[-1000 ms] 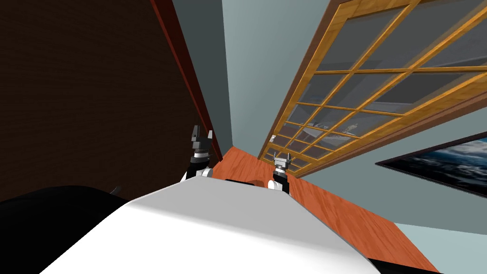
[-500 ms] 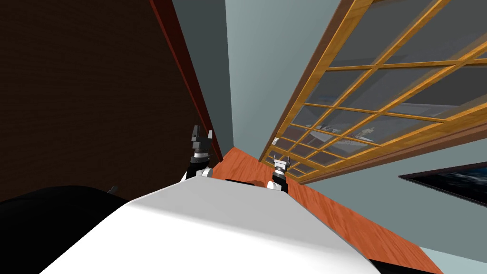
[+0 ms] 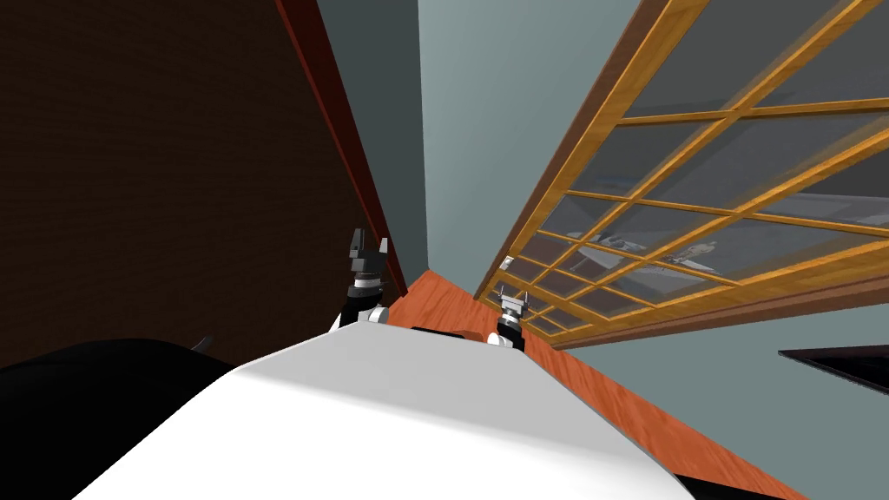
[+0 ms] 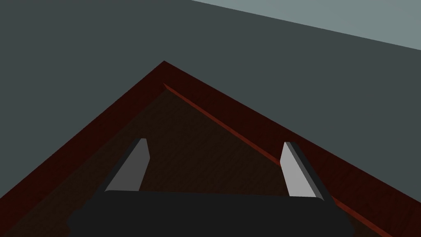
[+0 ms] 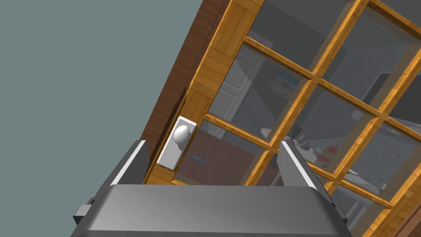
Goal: Pull the door open
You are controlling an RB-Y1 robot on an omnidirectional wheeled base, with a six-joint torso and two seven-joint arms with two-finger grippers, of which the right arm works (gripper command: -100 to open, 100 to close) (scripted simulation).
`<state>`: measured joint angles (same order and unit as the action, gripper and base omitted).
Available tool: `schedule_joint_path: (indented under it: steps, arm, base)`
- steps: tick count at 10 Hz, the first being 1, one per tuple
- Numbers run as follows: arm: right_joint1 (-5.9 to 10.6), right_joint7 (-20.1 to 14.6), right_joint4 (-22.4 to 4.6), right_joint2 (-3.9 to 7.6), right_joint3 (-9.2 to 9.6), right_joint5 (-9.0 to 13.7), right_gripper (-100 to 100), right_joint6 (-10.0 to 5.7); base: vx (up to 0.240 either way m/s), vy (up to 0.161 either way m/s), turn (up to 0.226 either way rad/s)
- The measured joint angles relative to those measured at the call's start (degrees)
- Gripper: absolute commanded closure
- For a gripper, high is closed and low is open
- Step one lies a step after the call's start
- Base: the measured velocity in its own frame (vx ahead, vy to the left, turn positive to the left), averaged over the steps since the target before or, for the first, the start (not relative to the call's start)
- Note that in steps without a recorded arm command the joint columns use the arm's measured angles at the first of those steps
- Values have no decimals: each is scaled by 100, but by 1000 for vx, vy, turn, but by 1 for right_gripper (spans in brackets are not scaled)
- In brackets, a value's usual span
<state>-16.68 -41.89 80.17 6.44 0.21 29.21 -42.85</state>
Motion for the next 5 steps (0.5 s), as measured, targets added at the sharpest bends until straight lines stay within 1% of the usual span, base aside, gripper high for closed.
schedule_joint_path:
  steps: [2,4,5]
  arm:
    - [86,-225,-266,6,-15,153,-100,-73]
    - [129,-456,-538,9,-5,286,-100,-192]
    - [145,-557,-625,6,-12,360,-100,-220]
  base:
    - [87,-52,84]
    - [90,-51,103]
    - [86,-57,78]
